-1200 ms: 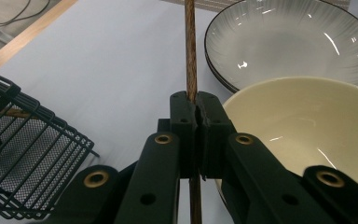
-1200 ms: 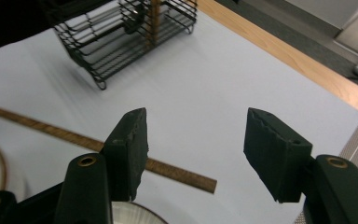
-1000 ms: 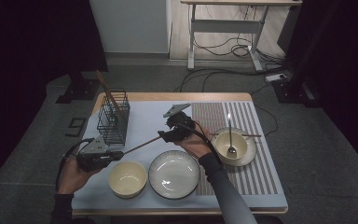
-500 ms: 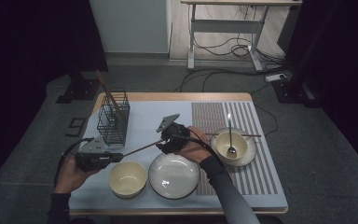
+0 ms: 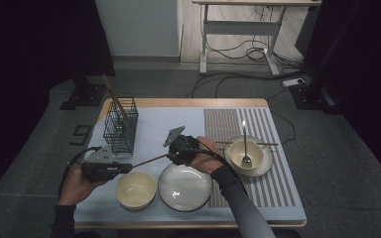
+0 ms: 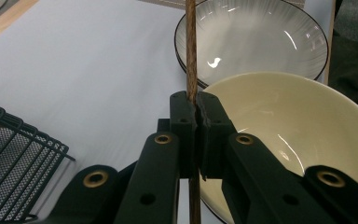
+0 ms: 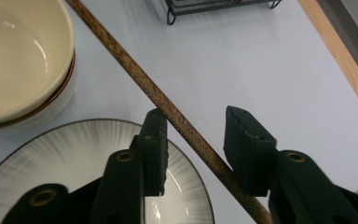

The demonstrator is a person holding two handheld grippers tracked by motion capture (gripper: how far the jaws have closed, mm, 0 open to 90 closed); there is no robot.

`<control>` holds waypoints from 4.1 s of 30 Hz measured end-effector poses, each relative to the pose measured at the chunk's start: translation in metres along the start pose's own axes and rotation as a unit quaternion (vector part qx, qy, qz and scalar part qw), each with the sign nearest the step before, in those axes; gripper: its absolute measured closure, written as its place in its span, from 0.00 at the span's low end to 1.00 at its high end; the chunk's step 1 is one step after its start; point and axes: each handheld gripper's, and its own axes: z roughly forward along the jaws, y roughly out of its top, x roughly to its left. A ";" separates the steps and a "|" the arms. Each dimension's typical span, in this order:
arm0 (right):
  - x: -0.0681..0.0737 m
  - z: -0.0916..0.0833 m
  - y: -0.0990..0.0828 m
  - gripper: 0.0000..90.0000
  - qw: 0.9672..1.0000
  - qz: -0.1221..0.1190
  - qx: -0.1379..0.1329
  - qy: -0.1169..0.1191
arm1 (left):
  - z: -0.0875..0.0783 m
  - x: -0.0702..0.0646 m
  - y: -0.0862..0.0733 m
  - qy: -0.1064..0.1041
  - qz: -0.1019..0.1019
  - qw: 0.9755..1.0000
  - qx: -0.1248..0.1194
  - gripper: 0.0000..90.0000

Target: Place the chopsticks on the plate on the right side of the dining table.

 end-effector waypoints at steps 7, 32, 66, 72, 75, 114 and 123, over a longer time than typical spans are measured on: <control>0.004 -0.002 -0.003 0.76 1.000 -0.023 0.014 0.017 | 0.000 0.000 0.000 0.018 0.000 1.000 -0.009 0.92; 0.008 -0.025 -0.015 0.93 0.996 -0.029 0.008 0.085 | 0.000 0.007 -0.011 0.133 -0.093 0.985 -0.056 0.29; -0.022 -0.070 -0.066 0.93 0.996 0.073 0.025 0.038 | 0.018 -0.005 -0.097 0.205 -0.184 0.961 0.014 0.00; -0.028 -0.079 -0.077 0.93 0.995 0.091 0.024 0.020 | 0.028 -0.009 -0.104 0.196 -0.191 0.961 0.034 0.00; -0.032 -0.084 -0.084 0.93 0.995 0.101 0.025 0.011 | 0.033 -0.010 -0.106 0.189 -0.194 0.961 0.050 0.00; -0.064 -0.153 -0.163 0.93 0.969 0.223 0.035 -0.100 | 0.045 -0.008 -0.117 0.162 -0.224 0.959 0.059 0.00; -0.072 -0.161 -0.186 0.93 0.956 0.261 0.043 -0.128 | 0.045 -0.007 -0.117 0.162 -0.224 0.959 0.059 0.00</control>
